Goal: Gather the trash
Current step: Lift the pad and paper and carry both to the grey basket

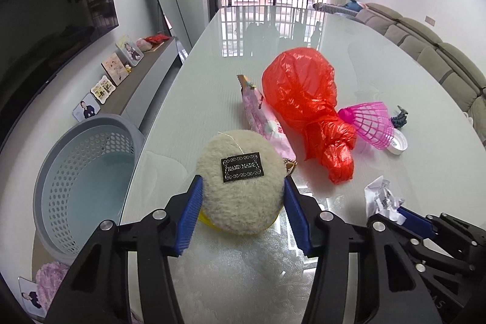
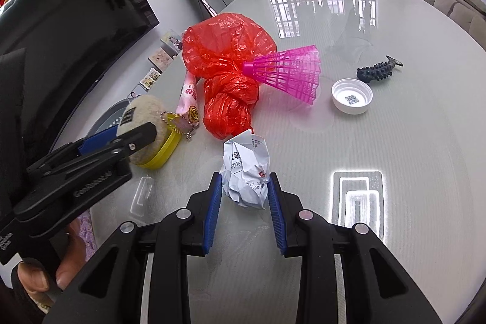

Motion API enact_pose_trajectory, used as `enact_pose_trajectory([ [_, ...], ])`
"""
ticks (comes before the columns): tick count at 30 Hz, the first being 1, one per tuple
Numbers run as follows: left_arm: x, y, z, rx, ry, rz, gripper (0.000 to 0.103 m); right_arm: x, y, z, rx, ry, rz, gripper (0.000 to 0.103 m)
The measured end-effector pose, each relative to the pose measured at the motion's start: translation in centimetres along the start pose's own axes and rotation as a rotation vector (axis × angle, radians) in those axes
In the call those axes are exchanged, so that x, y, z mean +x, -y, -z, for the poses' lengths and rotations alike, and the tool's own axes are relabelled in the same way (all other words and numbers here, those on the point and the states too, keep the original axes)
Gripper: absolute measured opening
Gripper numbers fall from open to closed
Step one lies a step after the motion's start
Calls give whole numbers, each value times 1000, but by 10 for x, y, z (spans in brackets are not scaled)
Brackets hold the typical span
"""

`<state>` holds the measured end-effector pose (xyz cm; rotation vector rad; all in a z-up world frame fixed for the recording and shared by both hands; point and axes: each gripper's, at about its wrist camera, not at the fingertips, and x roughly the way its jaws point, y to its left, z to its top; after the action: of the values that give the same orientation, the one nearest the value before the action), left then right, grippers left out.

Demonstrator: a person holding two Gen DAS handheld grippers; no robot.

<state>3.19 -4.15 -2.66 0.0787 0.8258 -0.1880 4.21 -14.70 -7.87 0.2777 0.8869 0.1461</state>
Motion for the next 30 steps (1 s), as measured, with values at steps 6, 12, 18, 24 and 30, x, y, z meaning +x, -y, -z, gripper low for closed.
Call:
enact_pose_trajectory([
  [6, -27, -16, -7, -27, 48, 11, 52, -1, -4, 0, 5, 2, -4, 30],
  [12, -51, -47, -16, -79, 104, -32, 52, -8, -28, -6, -28, 25, -32, 30],
  [18, -55, -91, -13, -120, 115, -111, 52, 3, -72, -18, -100, 17, -88, 30],
  [24, -44, -144, 2, -177, 64, -170, 52, 29, -130, -31, -190, -21, -158, 30],
  [30, -38, -190, 10, -230, 38, -219, 52, 67, -188, -47, -278, -83, -200, 30],
])
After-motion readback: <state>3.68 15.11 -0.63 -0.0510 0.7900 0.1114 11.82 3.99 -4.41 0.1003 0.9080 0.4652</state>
